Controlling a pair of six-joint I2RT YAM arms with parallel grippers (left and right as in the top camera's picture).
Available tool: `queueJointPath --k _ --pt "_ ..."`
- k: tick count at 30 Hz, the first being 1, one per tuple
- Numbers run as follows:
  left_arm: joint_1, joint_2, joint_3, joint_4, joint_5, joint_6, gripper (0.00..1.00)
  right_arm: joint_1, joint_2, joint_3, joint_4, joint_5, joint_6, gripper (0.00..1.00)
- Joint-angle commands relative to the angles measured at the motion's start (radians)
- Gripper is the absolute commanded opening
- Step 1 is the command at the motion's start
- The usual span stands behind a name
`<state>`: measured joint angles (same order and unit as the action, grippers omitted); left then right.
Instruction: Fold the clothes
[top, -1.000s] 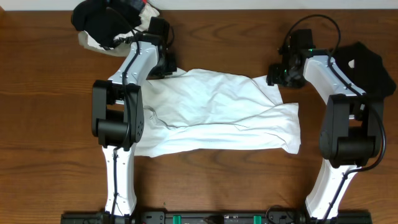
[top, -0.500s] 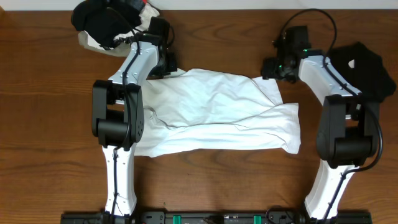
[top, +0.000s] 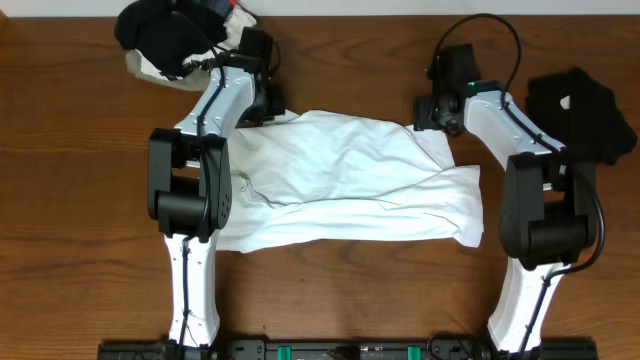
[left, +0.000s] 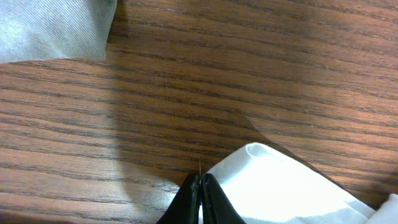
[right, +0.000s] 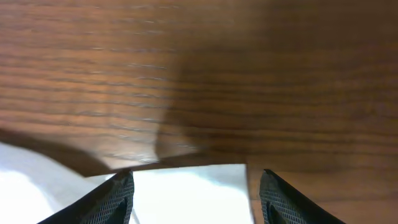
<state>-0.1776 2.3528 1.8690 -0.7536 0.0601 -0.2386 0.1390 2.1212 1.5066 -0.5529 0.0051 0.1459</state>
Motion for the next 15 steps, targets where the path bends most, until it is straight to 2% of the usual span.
queueJointPath --k 1,9,12,15 --pt "0.002 0.037 0.002 -0.007 -0.002 -0.002 0.06 -0.02 0.031 0.017 -0.001 0.018 0.041 0.63" --pt "0.002 0.037 0.002 -0.007 -0.002 -0.002 0.06 -0.02 0.084 0.017 0.002 -0.006 0.04 0.6" --pt "0.002 0.037 0.002 -0.006 -0.002 -0.002 0.06 -0.02 0.085 0.017 0.003 -0.006 0.04 0.56" --pt "0.002 0.037 0.002 -0.003 -0.002 -0.002 0.06 -0.02 0.085 0.018 0.011 -0.01 0.041 0.49"
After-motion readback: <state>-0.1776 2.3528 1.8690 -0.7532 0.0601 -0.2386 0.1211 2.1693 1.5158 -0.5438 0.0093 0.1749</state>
